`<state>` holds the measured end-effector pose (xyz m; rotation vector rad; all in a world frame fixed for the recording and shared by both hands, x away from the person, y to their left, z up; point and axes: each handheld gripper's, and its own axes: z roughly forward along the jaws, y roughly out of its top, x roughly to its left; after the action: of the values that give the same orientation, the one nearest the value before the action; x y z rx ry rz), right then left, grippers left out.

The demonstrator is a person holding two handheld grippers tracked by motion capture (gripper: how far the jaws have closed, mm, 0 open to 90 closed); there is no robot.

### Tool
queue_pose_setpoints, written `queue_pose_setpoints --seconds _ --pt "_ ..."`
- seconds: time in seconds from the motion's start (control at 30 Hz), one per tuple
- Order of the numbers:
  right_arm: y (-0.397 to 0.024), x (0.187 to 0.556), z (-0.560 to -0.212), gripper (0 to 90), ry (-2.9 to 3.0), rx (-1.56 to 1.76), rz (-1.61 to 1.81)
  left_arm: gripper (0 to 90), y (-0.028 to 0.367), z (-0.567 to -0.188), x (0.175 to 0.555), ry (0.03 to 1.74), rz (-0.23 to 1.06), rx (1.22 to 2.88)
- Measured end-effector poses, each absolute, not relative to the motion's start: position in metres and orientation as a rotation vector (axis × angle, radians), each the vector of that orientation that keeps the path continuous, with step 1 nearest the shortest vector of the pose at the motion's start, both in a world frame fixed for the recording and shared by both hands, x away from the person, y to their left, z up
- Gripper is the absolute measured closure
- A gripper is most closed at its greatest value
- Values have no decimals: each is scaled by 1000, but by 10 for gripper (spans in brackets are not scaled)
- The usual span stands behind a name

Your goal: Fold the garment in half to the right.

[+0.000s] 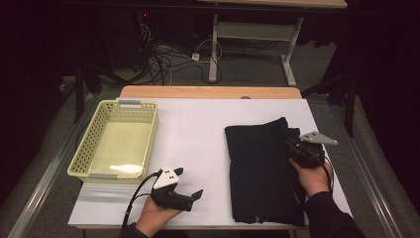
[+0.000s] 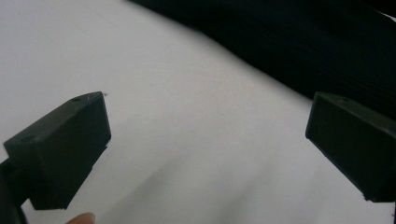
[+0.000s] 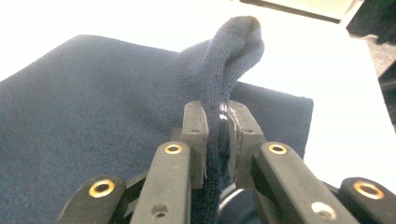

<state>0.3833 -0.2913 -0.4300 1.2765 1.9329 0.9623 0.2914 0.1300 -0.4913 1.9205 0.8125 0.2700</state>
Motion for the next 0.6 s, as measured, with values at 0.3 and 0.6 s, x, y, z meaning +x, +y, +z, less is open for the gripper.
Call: queue_pose_setpoints --seconds 0.3,0.6 --pt "-318 397 -423 800 1875 1359 916 0 130 -491 291 812 270 1919" --pt "-336 398 -450 796 1861 1442 870 0 130 -491 291 808 271 1920"
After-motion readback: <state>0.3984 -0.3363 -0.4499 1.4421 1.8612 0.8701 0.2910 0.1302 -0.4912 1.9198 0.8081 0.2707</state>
